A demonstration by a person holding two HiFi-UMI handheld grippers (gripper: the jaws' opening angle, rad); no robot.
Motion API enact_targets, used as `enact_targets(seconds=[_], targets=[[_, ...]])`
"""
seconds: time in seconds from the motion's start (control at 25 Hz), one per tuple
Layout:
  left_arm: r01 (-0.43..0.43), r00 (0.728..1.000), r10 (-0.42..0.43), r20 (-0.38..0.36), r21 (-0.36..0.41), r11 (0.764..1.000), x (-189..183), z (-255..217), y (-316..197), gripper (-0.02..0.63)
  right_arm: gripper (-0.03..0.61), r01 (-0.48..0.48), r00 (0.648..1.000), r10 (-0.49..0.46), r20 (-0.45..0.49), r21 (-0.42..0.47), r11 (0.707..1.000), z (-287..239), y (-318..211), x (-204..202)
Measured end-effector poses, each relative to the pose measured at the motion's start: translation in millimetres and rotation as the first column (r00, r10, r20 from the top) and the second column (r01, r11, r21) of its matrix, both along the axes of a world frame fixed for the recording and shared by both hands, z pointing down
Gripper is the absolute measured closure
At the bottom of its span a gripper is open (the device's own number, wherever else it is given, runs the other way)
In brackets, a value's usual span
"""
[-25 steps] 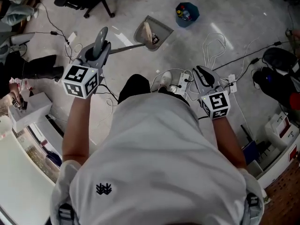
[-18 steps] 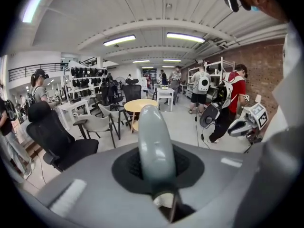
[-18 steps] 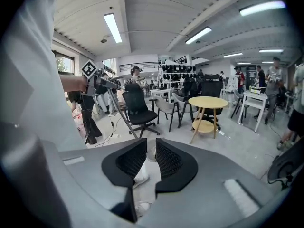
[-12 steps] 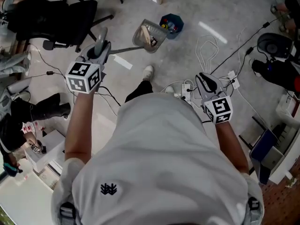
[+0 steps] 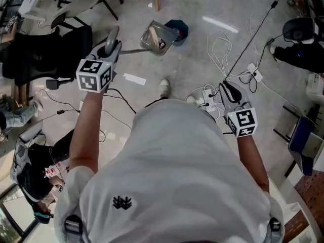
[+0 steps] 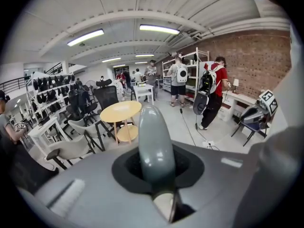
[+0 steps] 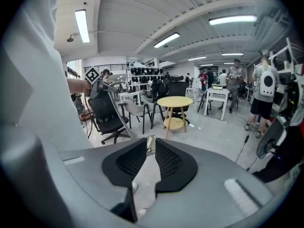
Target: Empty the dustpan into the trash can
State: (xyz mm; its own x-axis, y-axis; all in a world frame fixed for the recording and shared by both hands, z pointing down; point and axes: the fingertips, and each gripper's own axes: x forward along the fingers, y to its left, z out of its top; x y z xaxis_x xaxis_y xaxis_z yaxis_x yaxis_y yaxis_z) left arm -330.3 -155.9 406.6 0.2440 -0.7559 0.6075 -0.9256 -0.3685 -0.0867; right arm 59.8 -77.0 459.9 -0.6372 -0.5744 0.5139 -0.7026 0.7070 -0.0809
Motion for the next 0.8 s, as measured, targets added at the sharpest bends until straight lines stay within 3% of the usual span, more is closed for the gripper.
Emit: enact_targets(seconds=[0.56,0.8], targets=[[-0.202,0.973,0.207,0.101,-0.05,0.978,18.2,35.1,-90.2,0.514,0.522,-0.189,0.982,0.19,0.006,-0.016,0.982,3.3,9.7,5.1],[-0.305,0.931,0.313,0.187,-0.074,0.95,35.7,52.8,-116.7,0.515,0.522,-0.234,0.972,0.235,0.005,-0.027,0.972,7.4,10.7,7.2]])
